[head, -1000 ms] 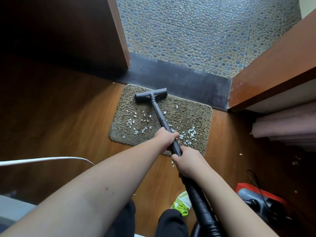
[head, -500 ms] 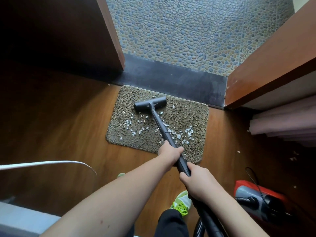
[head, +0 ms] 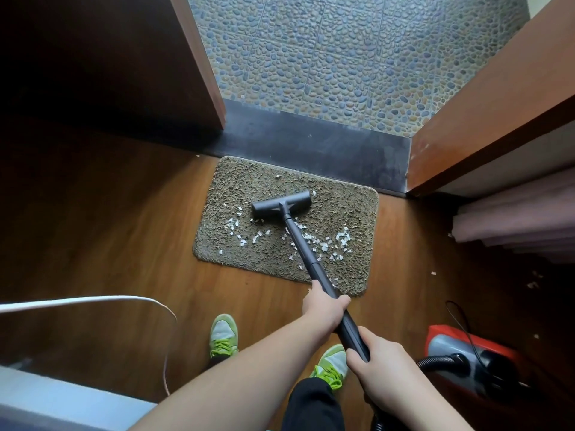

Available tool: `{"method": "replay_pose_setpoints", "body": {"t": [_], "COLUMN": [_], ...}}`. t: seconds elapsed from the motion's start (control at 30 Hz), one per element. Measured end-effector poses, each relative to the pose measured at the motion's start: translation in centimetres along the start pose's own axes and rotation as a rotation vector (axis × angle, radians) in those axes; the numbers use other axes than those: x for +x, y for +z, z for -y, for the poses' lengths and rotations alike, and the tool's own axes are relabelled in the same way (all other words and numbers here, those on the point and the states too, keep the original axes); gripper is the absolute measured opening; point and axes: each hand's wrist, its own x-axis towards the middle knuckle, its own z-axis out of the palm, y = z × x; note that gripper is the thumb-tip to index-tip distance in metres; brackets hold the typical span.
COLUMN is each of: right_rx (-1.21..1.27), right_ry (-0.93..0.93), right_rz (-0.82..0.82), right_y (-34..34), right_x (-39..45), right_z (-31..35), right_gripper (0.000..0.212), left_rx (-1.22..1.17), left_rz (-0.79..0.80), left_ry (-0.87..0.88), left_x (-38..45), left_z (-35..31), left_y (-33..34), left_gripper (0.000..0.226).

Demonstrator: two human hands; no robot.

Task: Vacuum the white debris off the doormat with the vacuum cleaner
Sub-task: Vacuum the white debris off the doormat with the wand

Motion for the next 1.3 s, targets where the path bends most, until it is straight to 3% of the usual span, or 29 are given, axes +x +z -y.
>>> {"method": "replay_pose_setpoints", "body": {"t": [0.2,0.37,0.73,1.17,1.3], "right_rx": [0.006,-0.005,0.041,-0.038,-0.049], "right_ry": [-0.001,-0.015,0.029,0.032,0.027], "right_rz": [-0.025,-0.062,-0.065,-0.036,-0.025], "right_y": [0.1,-0.6,-1.3,-1.1,-0.9], "right_x": [0.9,3.4,7.7,4.9,3.4], "right_z": [1.8,4.9,9.1,5.0,3.3], "right_gripper": [0.014,0.014,0.024,0.015,0.017], "left_rx": [-0.029,-0.075,-0.127,-0.039,-0.006], "left_rz": [-0.024,-0.072,-0.032,0.001,0.024], "left_ry": [0.027,0.081,0.058,0.031,0.03], "left_x": [0.9,2.9,6.0,3.4,2.0], "left_z": [-0.8,-3.0,-6.4,-4.2,-3.3], "left_y": [-2.0,-4.9,-8.2,-4.9,-3.5], "left_gripper": [0.06,0.037,0.041,0.042,0.056]}}
